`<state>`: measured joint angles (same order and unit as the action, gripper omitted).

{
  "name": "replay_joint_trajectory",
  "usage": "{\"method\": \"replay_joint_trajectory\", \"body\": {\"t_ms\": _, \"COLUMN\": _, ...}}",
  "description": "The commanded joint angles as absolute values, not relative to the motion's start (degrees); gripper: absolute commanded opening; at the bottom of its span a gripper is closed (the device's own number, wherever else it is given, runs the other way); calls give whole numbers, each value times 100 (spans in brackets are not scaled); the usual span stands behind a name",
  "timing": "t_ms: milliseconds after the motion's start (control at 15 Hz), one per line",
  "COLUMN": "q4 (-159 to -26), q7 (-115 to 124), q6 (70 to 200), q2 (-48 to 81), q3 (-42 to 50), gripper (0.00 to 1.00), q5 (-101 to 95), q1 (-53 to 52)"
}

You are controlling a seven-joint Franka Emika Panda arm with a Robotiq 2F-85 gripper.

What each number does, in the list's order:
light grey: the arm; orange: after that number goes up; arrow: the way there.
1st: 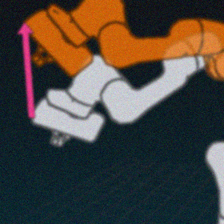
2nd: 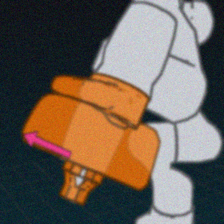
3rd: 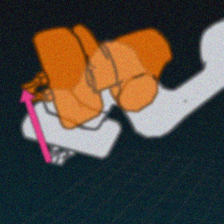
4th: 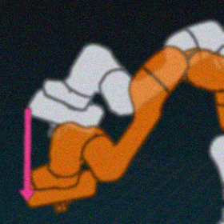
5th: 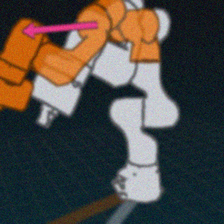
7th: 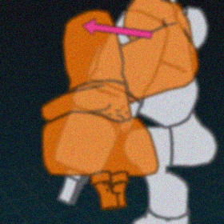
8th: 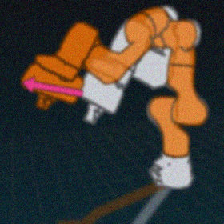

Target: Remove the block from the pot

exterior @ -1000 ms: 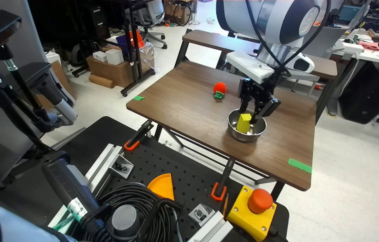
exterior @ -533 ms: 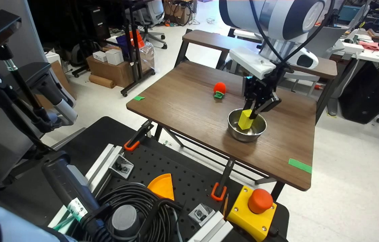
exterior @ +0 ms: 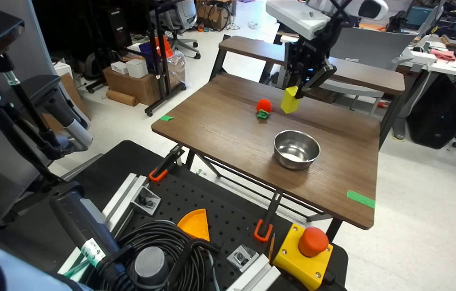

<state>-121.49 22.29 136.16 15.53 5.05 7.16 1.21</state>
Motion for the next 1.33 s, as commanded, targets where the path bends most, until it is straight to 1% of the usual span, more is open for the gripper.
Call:
{"method": "replay_joint_trajectory", "body": {"t_ms": 0, "q4": -12447, "q7": 2059, "q6": 13646, "q2": 1314, "q3": 217, "gripper": 9, "q5": 656, "q1": -164}}
{"method": "replay_joint_trajectory", "body": {"t_ms": 400, "q4": -12199, "q7": 1957, "q6": 13522, "q2": 2062, "q3": -106, "gripper": 9, "q5": 420, "q1": -615}}
{"method": "replay_joint_trajectory", "body": {"t_ms": 800, "q4": -11763, "q7": 1878, "q6": 13364, "q2": 2909, "q3": 76, "gripper": 9, "q5": -278, "q1": -775}}
{"method": "replay_joint_trajectory", "body": {"t_ms": 1133, "q4": -11520, "q7": 1766, "q6": 12973, "q2": 3066, "q3": 135, "gripper": 9, "q5": -616, "q1": -833}}
{"method": "replay_joint_trajectory", "body": {"t_ms": 1200, "q4": -11507, "q7": 1713, "q6": 12792, "q2": 3021, "q3": 130, "gripper": 59, "q5": -702, "q1": -850}}
{"method": "replay_joint_trajectory", "body": {"t_ms": 1267, "q4": -11560, "q7": 1689, "q6": 12689, "q2": 2917, "q3": 117, "gripper": 61, "q5": -782, "q1": -866}}
